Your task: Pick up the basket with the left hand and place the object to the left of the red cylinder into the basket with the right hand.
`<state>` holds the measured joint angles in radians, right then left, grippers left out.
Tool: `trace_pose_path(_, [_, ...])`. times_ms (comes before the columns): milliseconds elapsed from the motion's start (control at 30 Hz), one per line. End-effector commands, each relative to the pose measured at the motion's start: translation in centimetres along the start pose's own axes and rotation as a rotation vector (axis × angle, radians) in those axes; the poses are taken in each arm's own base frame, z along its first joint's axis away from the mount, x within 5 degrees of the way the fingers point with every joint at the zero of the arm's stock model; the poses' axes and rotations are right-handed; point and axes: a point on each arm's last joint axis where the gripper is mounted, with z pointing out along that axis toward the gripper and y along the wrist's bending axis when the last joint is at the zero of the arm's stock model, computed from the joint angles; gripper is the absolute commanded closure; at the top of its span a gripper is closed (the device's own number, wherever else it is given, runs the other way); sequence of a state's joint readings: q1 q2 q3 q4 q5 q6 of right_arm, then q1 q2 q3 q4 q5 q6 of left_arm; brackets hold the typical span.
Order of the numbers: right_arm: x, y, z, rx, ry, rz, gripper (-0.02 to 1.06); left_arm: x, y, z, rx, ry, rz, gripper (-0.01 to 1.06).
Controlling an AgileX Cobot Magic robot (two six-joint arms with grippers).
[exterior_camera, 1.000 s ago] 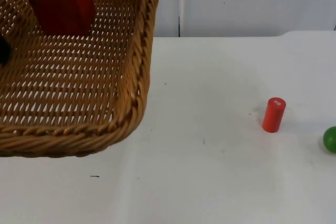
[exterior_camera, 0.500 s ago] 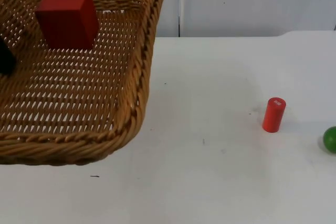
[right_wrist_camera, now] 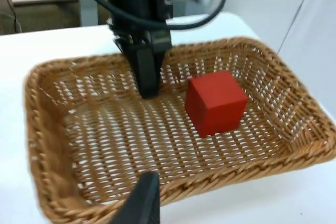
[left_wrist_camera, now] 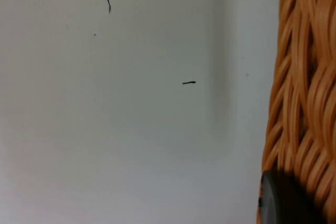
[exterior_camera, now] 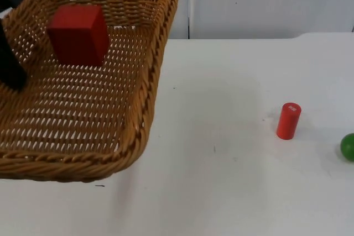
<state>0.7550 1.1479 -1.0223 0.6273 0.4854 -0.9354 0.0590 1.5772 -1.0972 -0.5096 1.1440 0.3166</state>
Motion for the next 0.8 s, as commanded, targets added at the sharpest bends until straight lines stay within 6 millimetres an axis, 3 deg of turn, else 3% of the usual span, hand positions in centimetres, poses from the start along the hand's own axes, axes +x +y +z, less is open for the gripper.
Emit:
trace_pose_path(0, [0.0,0.2,-1.3,0.022,-0.034,0.008,0.10,-0.5,0.0,0.3,0.019,-0.028,0.000,1.05])
trace_pose_path(267, [0.1,1.9,-6.1,0.041,-0.137,-0.004,0.10,-2.4,1.9,4.3,0.050,-0.010,0.005,1.05])
trace_pose_path(433, [0.9,2.8,-7.7,0.039,-0.153,-0.015,0.10,-3.1,2.9,6.3,0.049,0.000,-0.011,1.05])
trace_pose_path(767, [3.1,3.8,-7.8,0.017,-0.111,-0.010,0.10,-4.6,4.2,8.6,0.052,0.016,-0.007,1.05])
